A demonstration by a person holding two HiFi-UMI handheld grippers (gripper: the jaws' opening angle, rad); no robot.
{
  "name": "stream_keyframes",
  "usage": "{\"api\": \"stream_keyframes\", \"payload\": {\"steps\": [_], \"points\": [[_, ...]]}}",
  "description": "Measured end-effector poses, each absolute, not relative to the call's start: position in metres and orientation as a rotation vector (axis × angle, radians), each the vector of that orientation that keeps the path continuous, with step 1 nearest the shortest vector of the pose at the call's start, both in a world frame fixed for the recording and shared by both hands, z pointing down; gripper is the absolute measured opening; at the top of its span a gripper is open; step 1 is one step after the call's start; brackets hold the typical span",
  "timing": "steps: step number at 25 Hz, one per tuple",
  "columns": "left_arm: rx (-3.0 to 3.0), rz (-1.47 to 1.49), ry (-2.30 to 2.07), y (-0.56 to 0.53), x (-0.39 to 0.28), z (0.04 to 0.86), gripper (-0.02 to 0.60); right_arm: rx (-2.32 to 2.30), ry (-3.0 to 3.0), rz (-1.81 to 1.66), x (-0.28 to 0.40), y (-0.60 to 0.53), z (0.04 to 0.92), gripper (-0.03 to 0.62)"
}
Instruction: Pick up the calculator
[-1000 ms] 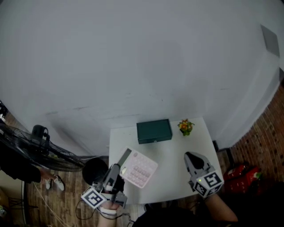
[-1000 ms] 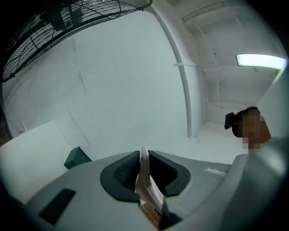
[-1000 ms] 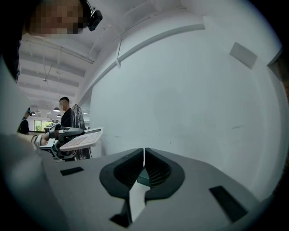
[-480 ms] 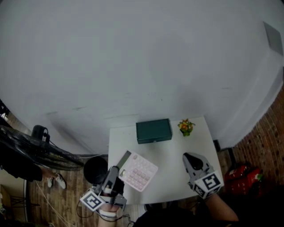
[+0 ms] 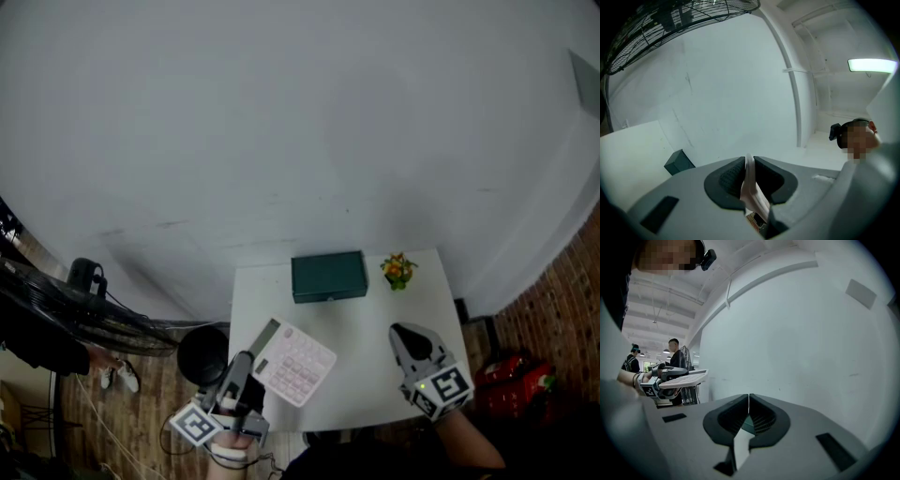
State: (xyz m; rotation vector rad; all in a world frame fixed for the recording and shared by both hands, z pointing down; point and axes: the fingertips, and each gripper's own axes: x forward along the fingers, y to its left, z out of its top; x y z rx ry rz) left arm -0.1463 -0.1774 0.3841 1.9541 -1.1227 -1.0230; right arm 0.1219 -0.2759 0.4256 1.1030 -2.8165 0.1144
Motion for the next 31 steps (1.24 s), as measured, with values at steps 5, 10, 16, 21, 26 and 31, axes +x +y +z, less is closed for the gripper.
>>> {"api": "stream_keyframes", "payload": {"steps": [5,10,16,21,26,31], "points": [[1.955,-1.023,-1.133,-0.176,-0.148,0.384,0.054,1.087,-2.828,0.093,0.120,-0.278,0.423,0.002],[1.956,-1.023,-1.140,-0.174,-0.149,0.384,0.054,1.080,-2.826,0.110,0.119,-0.277,0.423,-0.002],[1.952,-1.023,-1.139,-0.174,-0.148,0.387,0.054,1.081,-2.830,0.062,0.121,-0.278,0.422,-0.003],[1.946,-1.035,-1.136,-0.177,-0.149,0.392,0.054,1.086,-2.812,0.072,0.123,-0.279,0.428,-0.002],[1.933,-1.022,-1.147,-0.181,-0.153,0.397,0.054,1.093,-2.821,0.103,0.119,-0.280,0.426,-0.003],[1.943,-1.019,-1.144,-0.180,-0.157,0.397,0.054,1.103,-2.818,0.108,0.116,-0.279,0.423,-0.003]]}}
